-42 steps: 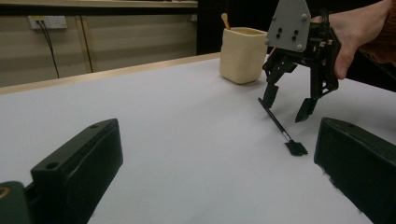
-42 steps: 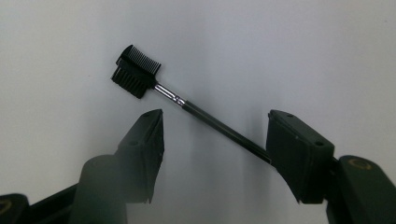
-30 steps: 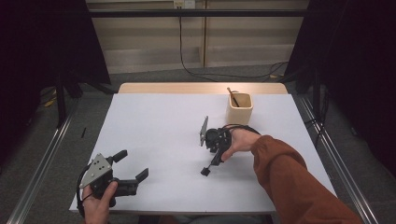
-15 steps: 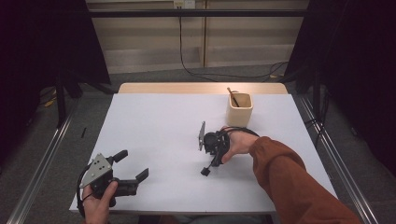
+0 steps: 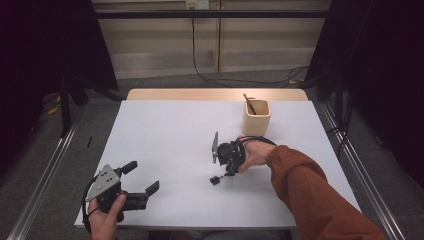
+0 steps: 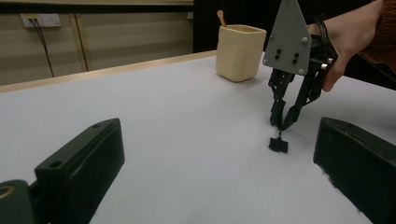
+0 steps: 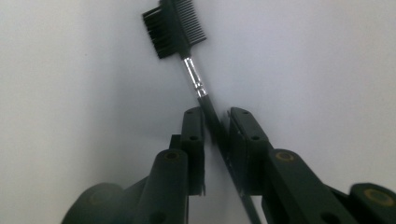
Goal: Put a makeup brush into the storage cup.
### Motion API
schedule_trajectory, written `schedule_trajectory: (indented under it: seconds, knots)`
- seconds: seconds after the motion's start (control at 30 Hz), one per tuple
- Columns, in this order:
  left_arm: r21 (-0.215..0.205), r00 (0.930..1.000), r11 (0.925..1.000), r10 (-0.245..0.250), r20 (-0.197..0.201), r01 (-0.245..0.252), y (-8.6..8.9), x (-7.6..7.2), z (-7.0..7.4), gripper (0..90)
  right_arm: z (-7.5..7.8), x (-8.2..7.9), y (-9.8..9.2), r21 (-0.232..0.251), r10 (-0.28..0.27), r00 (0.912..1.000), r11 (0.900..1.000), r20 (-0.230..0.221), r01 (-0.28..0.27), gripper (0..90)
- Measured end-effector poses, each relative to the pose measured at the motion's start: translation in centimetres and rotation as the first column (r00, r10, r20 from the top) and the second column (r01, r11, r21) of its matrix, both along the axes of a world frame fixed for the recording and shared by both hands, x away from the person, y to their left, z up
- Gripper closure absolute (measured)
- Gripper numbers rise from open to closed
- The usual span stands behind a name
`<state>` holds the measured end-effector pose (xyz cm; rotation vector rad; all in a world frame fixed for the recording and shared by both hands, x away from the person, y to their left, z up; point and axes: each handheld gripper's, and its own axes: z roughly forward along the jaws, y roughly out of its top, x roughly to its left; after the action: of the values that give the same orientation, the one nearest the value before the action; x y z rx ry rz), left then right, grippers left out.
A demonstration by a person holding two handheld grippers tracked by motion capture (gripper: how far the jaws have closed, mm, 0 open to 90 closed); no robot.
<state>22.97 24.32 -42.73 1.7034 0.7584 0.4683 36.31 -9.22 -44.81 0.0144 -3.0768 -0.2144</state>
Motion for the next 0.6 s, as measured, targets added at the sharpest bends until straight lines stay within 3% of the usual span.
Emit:
schedule_trajectory:
  seconds: [0.1,0.13,0.6]
  knots:
    - [-0.002,1.0000,1.0000,-0.001,0.002,0.001,0.04,0.03,-0.02,1.8,-0.03,-0.01,-0.07,0.006,-0.009,0.9999,1.000,-0.004,0.009,80.6]
    - [0.001,1.0000,1.0000,-0.002,0.002,0.002,0.06,0.02,-0.01,1.9,-0.01,0.08,-0.07,-0.003,-0.007,0.9998,1.000,-0.017,0.007,85.6]
    - [0.001,1.0000,1.0000,0.000,-0.001,0.000,0.10,0.03,0.00,1.9,0.04,0.05,-0.12,-0.003,-0.050,0.9986,0.999,-0.016,0.050,85.8]
